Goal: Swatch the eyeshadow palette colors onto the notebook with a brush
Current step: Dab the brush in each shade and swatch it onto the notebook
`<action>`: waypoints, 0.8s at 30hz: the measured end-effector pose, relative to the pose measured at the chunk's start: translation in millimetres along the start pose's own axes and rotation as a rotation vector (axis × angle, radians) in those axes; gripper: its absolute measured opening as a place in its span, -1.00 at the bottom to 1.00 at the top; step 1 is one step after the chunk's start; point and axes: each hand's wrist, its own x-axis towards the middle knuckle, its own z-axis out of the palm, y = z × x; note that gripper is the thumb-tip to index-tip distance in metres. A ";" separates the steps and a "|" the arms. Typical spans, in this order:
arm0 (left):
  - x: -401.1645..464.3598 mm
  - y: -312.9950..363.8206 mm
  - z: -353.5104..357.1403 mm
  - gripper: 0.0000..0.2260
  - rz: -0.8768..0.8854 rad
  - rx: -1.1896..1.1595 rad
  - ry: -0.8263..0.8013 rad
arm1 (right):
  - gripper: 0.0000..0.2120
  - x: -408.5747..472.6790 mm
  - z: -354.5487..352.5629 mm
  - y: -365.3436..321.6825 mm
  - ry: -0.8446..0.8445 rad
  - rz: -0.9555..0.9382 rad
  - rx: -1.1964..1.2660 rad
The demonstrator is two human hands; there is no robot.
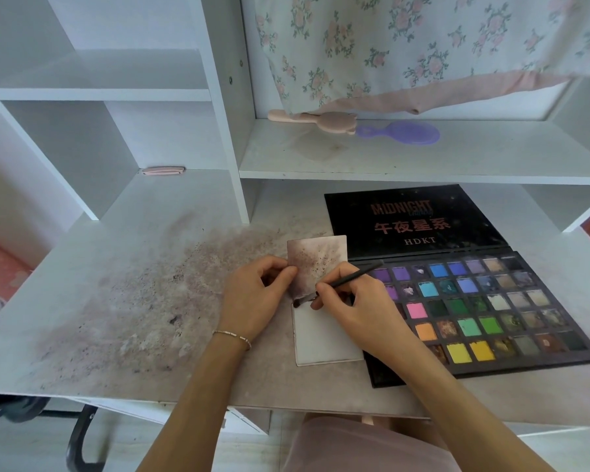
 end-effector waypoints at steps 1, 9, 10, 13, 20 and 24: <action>-0.2 0.3 -0.1 -0.91 0.004 0.001 0.003 | -0.90 0.0 -0.3 0.3 0.013 -0.006 0.013; 0.1 0.2 -1.0 -0.89 0.000 0.020 0.002 | -0.89 -0.9 -14.7 -3.0 0.184 -0.036 0.287; 0.3 0.1 -0.9 -0.89 -0.002 0.016 0.004 | -0.89 -1.5 -18.4 -2.7 0.214 -0.042 0.295; 0.6 -0.2 -0.5 -0.90 -0.001 0.008 0.005 | -0.85 -2.8 -33.5 0.1 0.311 -0.058 0.283; 0.3 0.1 -0.3 -0.87 0.010 0.008 0.008 | -0.80 0.1 -71.1 18.9 0.437 -0.026 0.082; 0.4 0.5 -0.4 -0.84 0.009 0.006 0.008 | -0.78 1.0 -73.7 29.3 0.432 -0.003 -0.033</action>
